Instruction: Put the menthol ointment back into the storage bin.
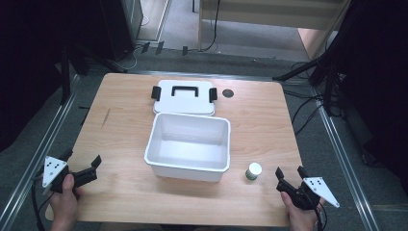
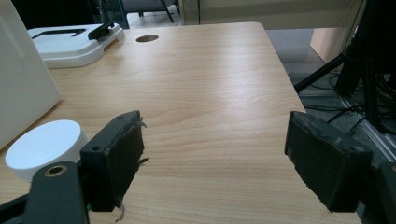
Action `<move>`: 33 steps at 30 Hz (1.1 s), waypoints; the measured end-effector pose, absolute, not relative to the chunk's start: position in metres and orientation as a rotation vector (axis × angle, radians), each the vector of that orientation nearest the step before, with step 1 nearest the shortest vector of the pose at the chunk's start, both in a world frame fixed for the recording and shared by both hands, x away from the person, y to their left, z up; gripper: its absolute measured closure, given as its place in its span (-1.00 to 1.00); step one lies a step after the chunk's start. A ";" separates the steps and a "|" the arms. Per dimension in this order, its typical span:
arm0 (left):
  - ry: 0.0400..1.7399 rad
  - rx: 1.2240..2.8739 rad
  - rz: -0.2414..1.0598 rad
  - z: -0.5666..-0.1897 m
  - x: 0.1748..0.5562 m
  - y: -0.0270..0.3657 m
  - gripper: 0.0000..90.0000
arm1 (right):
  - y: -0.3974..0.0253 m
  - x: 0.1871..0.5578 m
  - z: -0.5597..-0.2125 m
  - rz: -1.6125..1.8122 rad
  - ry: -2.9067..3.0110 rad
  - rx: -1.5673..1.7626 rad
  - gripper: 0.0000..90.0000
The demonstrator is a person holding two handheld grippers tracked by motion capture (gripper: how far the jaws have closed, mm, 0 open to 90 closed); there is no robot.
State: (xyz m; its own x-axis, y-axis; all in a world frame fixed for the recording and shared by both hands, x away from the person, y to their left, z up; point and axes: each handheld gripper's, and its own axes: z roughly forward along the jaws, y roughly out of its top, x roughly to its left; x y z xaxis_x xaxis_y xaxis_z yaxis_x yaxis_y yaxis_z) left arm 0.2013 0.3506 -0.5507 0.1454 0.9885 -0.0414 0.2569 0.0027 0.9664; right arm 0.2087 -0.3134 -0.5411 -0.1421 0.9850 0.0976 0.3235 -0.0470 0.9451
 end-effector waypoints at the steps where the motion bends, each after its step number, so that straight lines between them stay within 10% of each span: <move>1: 1.294 1.448 0.945 -0.551 0.202 0.351 -1.00 | -0.313 0.209 -0.541 1.204 1.533 1.431 -0.53; 33: 1.291 1.531 1.031 -0.552 0.204 0.340 -1.00 | -0.292 0.243 -0.483 0.745 2.096 1.455 -0.38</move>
